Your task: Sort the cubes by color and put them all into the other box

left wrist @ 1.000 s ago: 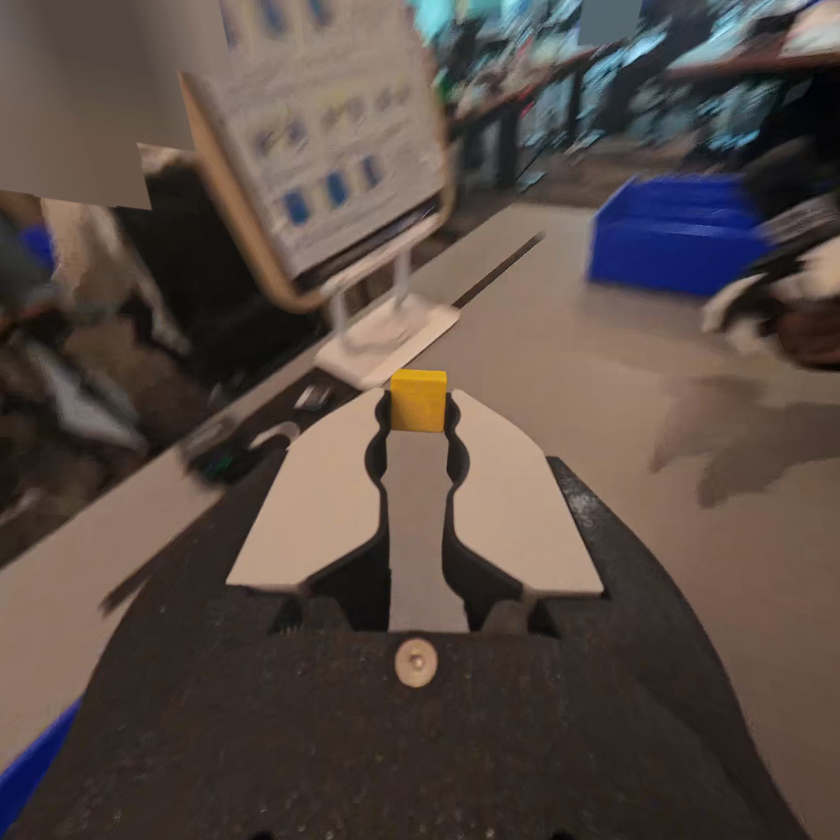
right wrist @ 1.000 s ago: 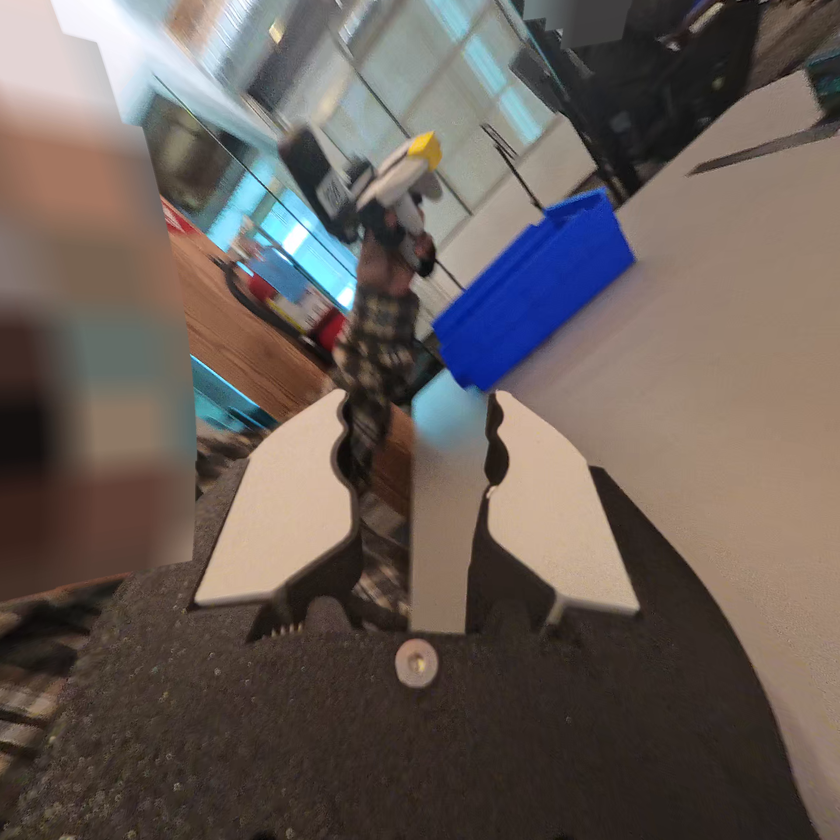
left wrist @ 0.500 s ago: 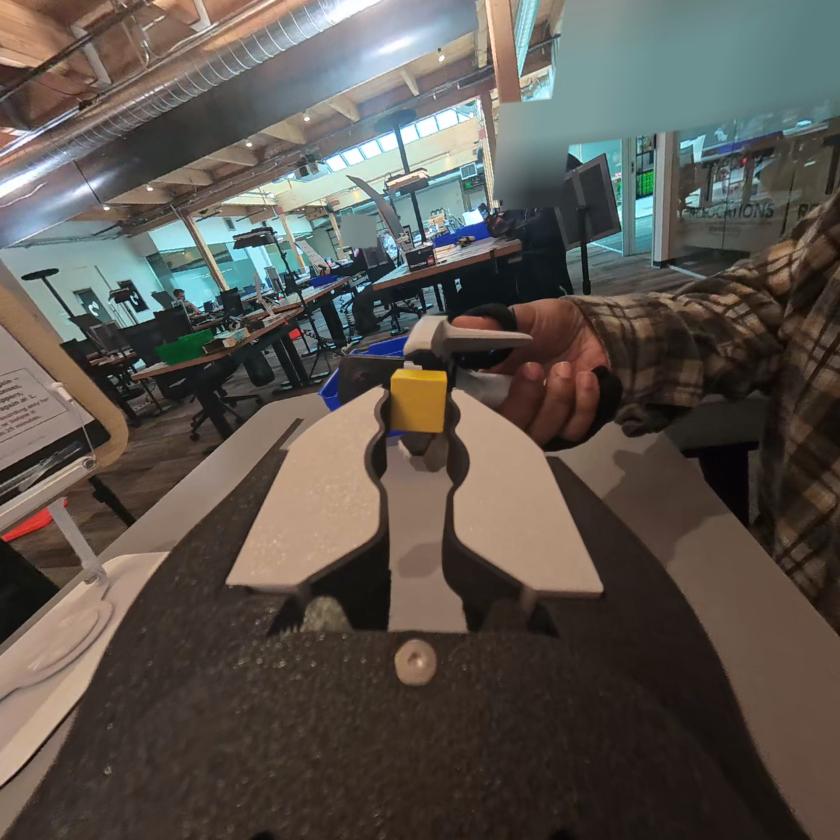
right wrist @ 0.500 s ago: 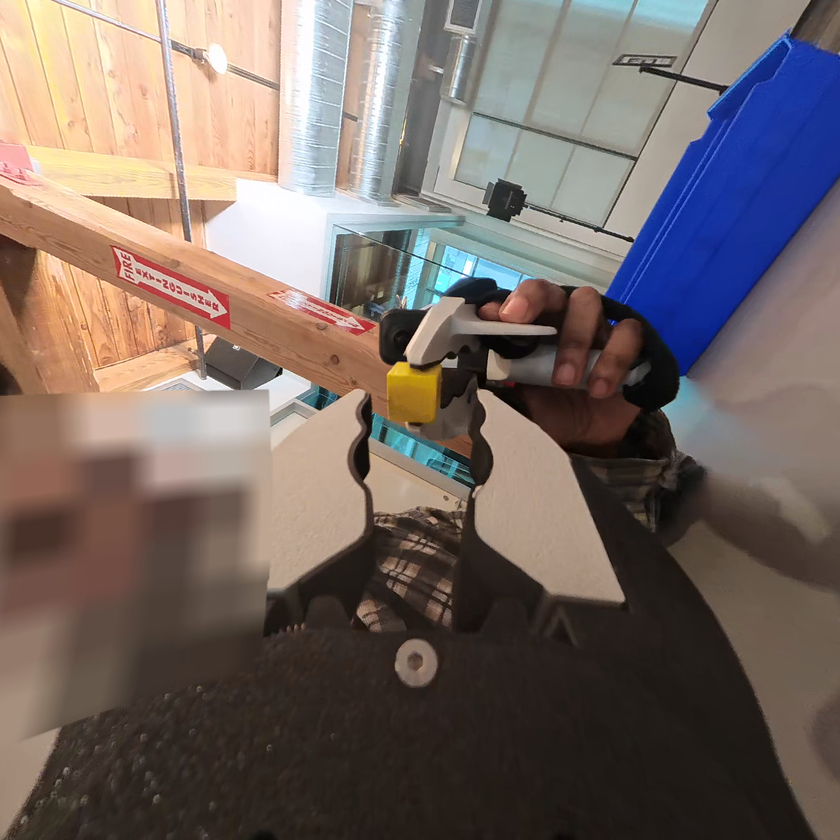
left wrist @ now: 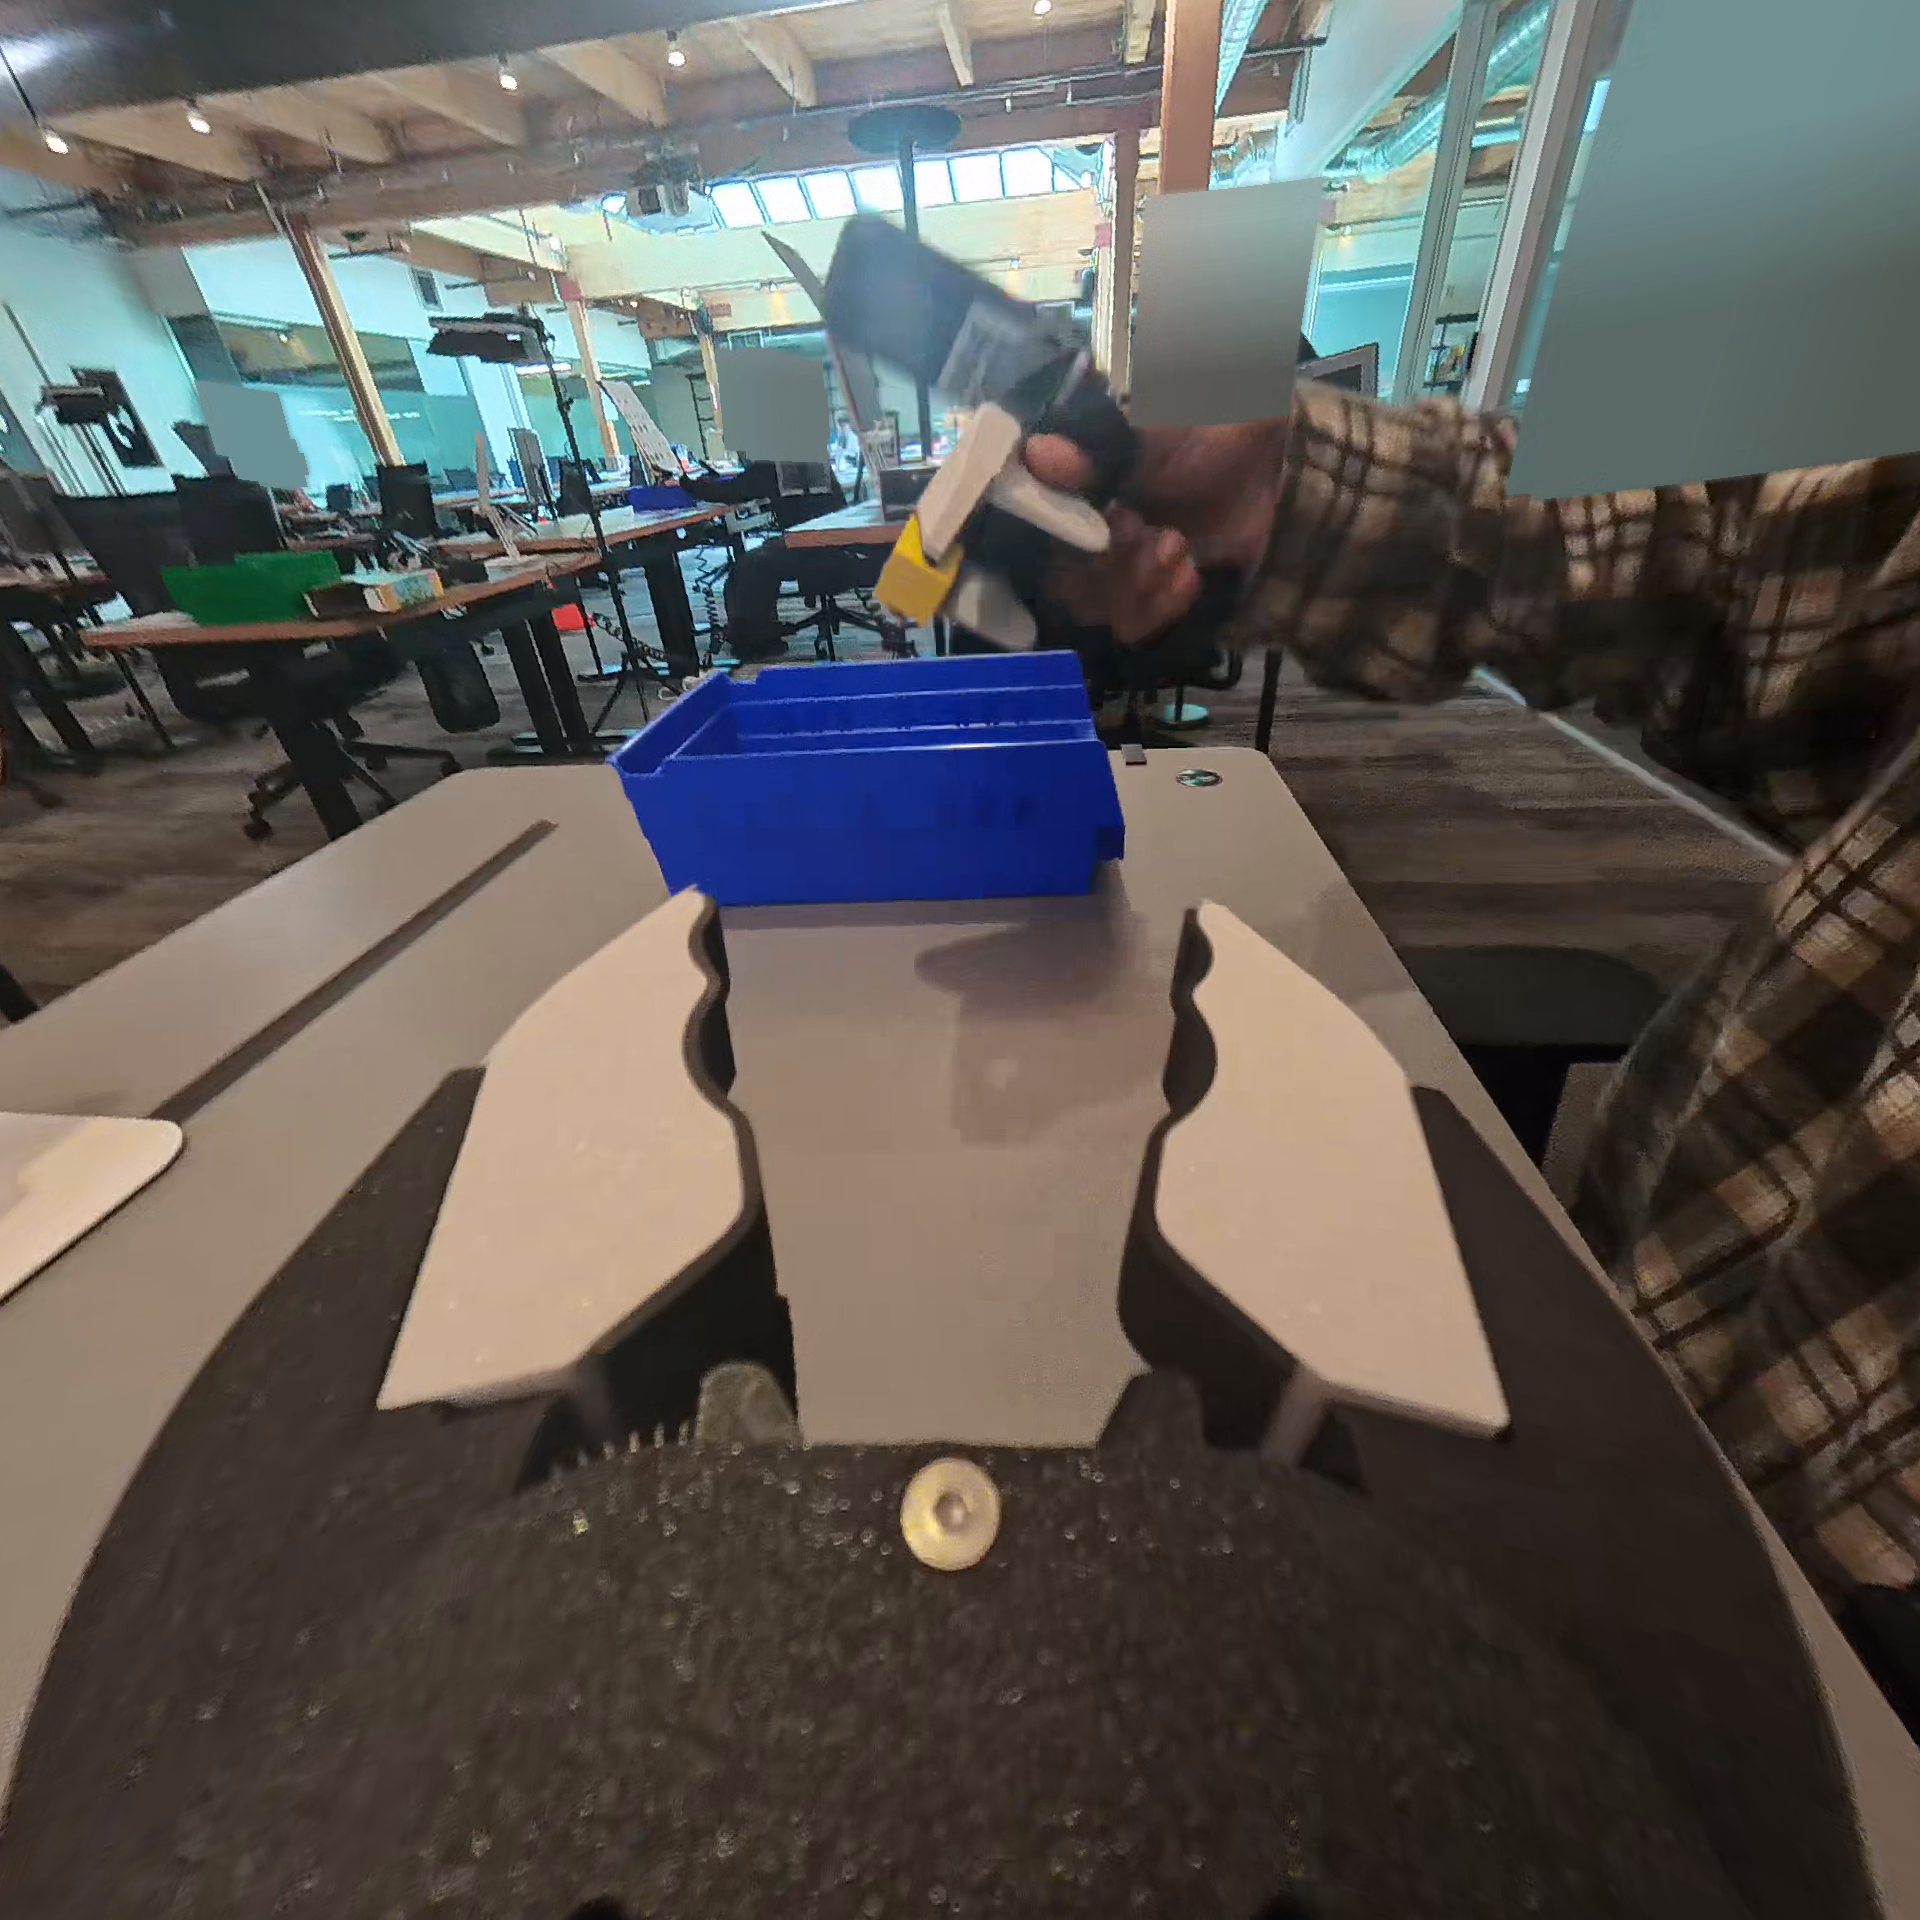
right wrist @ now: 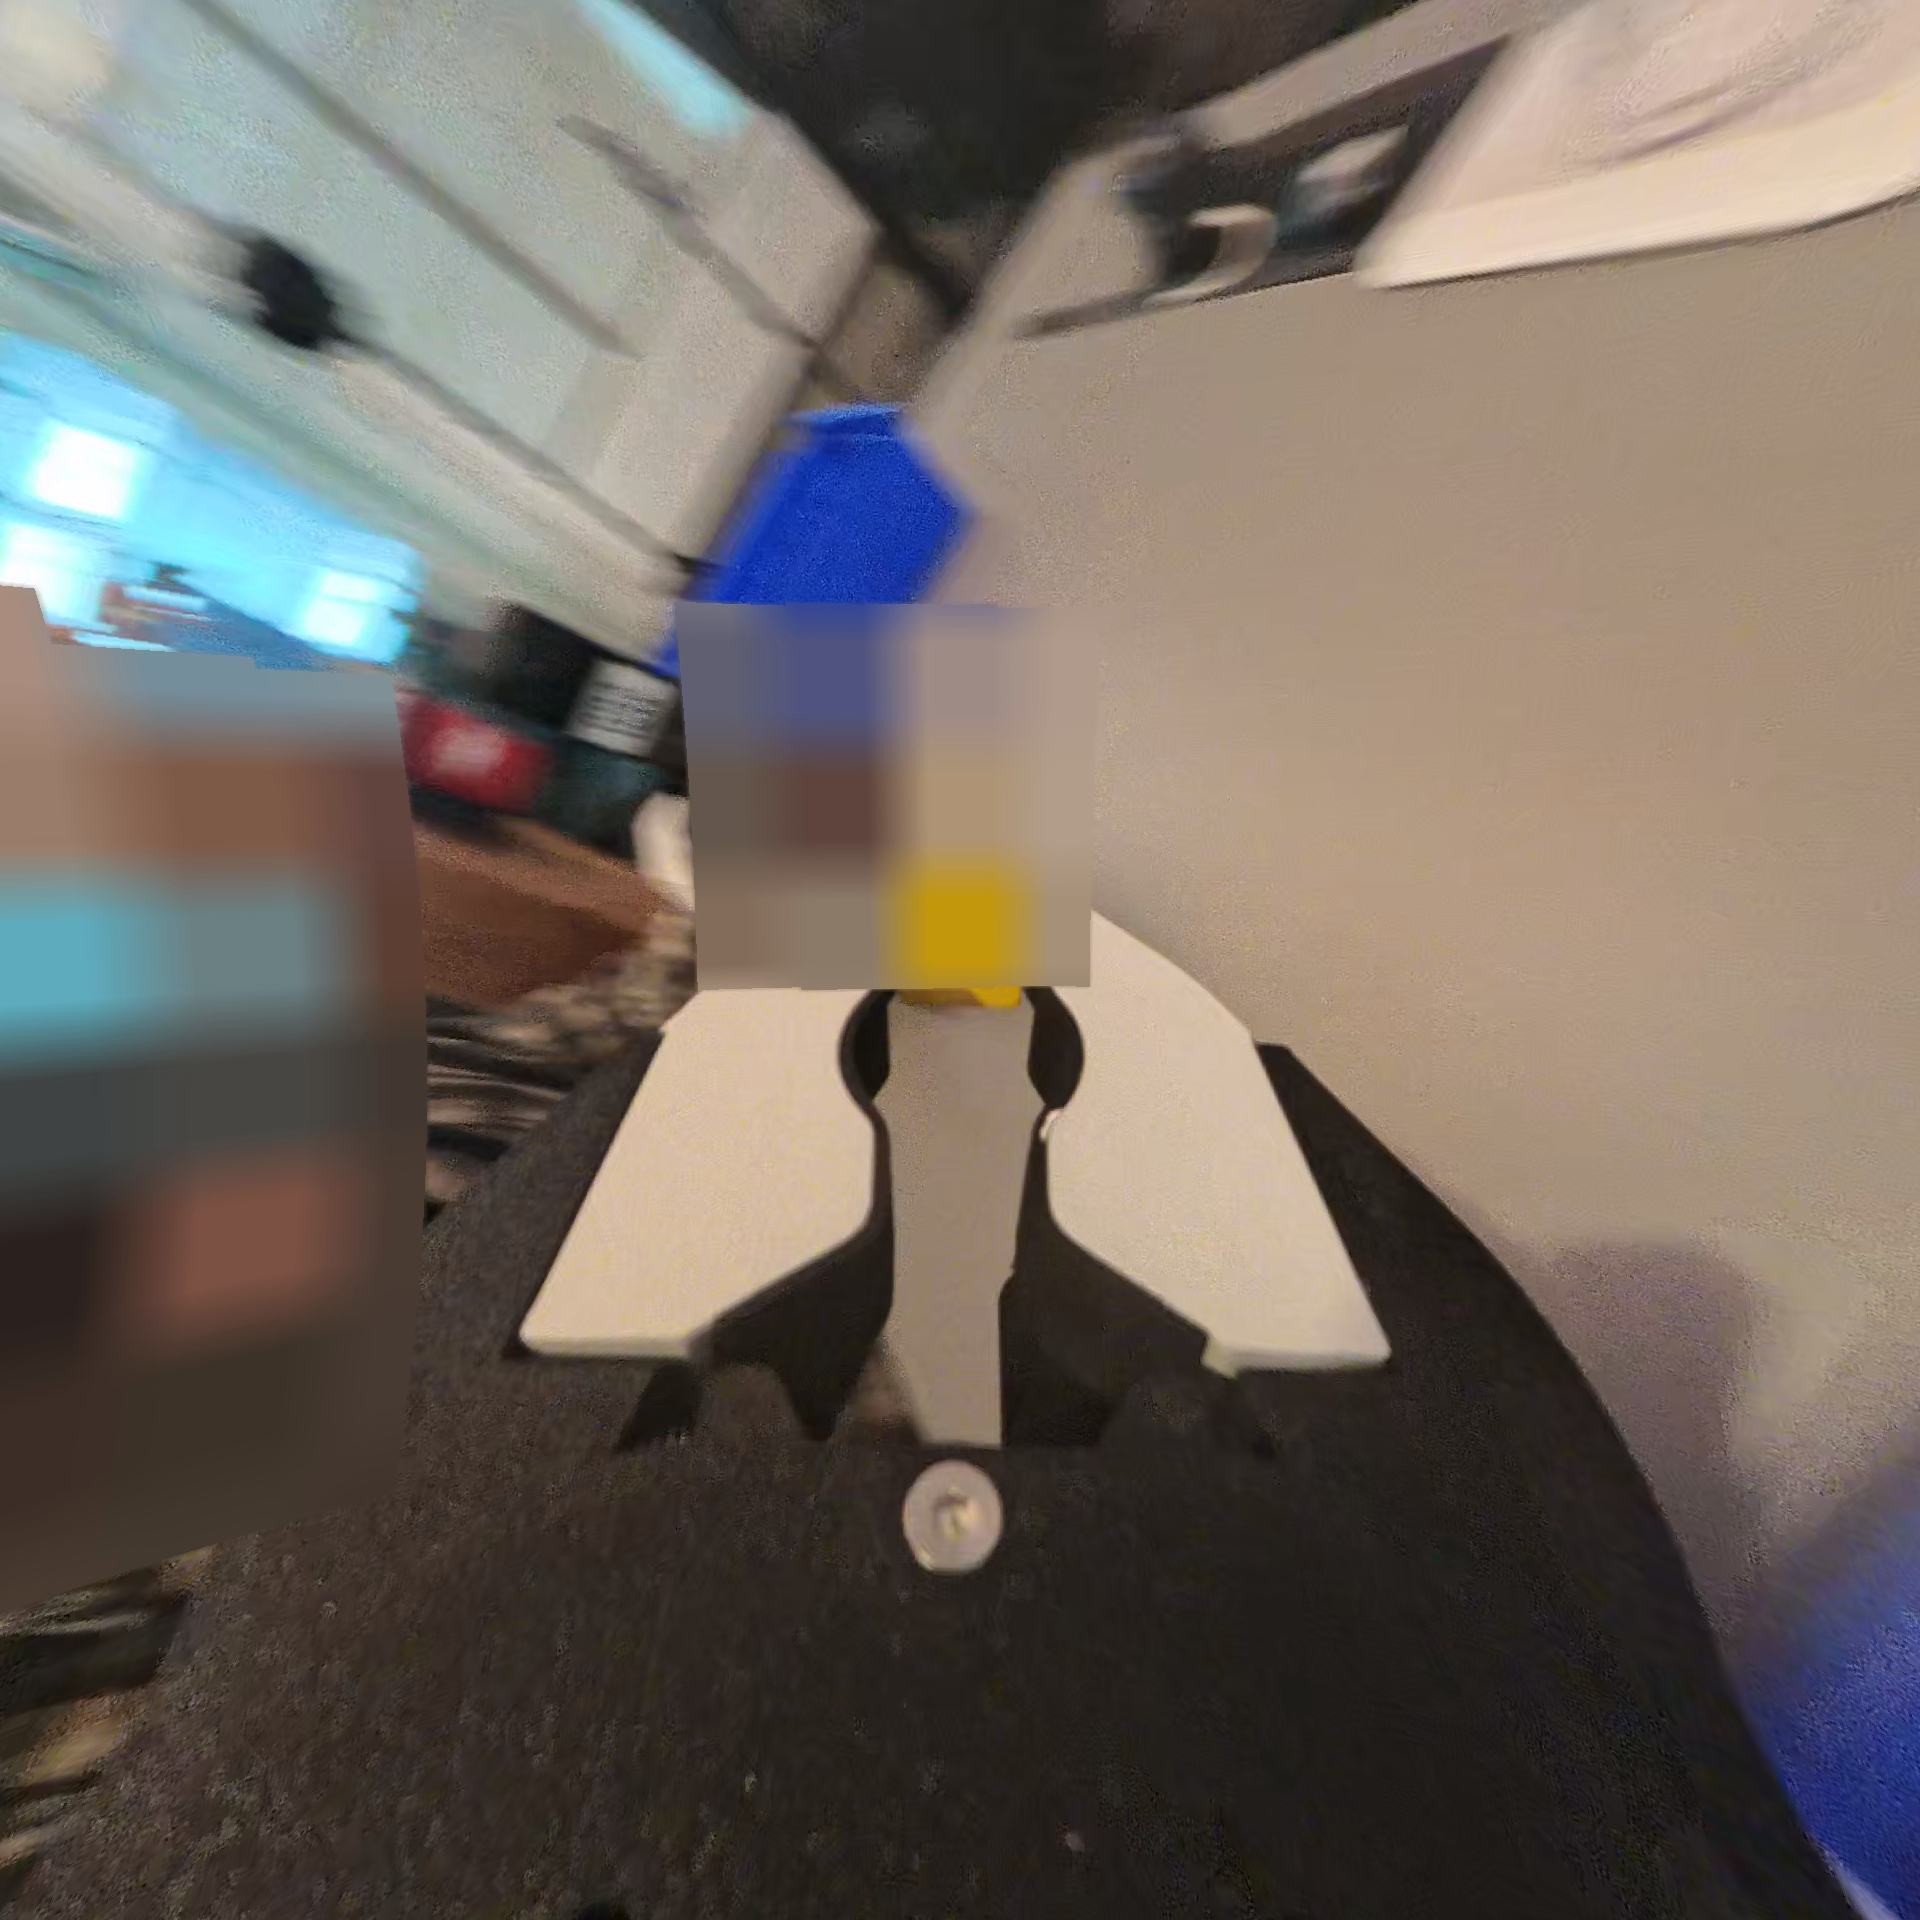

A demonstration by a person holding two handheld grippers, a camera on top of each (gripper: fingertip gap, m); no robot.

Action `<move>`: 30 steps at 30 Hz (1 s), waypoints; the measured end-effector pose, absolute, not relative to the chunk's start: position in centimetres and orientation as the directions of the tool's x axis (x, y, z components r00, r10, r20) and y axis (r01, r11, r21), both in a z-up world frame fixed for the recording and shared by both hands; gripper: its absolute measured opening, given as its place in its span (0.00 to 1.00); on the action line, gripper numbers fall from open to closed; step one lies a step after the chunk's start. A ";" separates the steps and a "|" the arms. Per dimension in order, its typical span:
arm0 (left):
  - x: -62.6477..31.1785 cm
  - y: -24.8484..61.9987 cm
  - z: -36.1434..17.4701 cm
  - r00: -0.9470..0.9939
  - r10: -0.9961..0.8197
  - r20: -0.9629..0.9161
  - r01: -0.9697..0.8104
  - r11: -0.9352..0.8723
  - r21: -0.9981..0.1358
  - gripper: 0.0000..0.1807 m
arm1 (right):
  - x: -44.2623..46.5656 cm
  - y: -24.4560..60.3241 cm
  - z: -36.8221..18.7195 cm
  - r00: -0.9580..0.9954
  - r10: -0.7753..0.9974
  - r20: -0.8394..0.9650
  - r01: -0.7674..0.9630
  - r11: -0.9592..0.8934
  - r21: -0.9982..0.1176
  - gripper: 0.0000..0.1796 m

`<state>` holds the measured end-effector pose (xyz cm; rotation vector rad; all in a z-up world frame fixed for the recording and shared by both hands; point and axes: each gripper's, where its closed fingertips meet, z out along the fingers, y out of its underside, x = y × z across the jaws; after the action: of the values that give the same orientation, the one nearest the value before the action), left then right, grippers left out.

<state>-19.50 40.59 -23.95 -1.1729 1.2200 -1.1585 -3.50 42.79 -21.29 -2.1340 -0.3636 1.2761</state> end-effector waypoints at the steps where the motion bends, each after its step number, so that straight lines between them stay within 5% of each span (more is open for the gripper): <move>1: -19.4 40.6 -24.2 0.012 -0.999 -0.042 0.000 0.042 -0.999 0.45 | 0.5 43.2 -21.8 0.636 0.500 -0.588 -0.019 -0.751 -0.660 0.12; 5: -18.6 40.2 -25.1 -0.013 -1.000 -0.013 -0.003 0.013 -1.000 0.41 | 13.0 42.4 -25.4 0.887 0.400 -0.231 0.210 -0.795 -0.569 0.12; 10: -17.0 40.5 -26.6 -0.003 -1.000 -0.008 -0.053 0.008 -0.999 0.39 | 16.1 39.1 -32.2 0.862 0.469 -0.191 0.397 -0.860 -0.321 0.12; 15: -15.7 40.5 -26.6 -0.009 -1.000 0.004 -0.066 -0.004 -0.998 0.36 | 15.8 39.2 -36.2 0.830 0.528 -0.178 0.491 -0.844 -0.214 0.13; 22: -14.2 40.0 -26.9 -0.037 -0.999 -0.002 -0.095 0.006 -0.995 0.34 | 14.6 40.2 -39.0 0.793 0.576 -0.198 0.551 -0.817 -0.169 0.13; 24: -14.3 40.0 -26.8 -0.035 -0.999 -0.006 -0.097 0.009 -0.995 0.34 | 14.9 40.4 -39.2 0.793 0.579 -0.189 0.554 -0.815 -0.169 0.19; 30: -17.7 41.3 -24.7 0.044 -0.999 -0.020 -0.095 0.016 -0.995 0.34 | 17.3 40.5 -34.0 0.843 0.524 -0.119 0.480 -0.835 -0.270 0.24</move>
<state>-17.68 41.31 -24.71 -1.2857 1.2532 -1.1160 17.28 40.52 -33.99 -2.7924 -0.7719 0.2757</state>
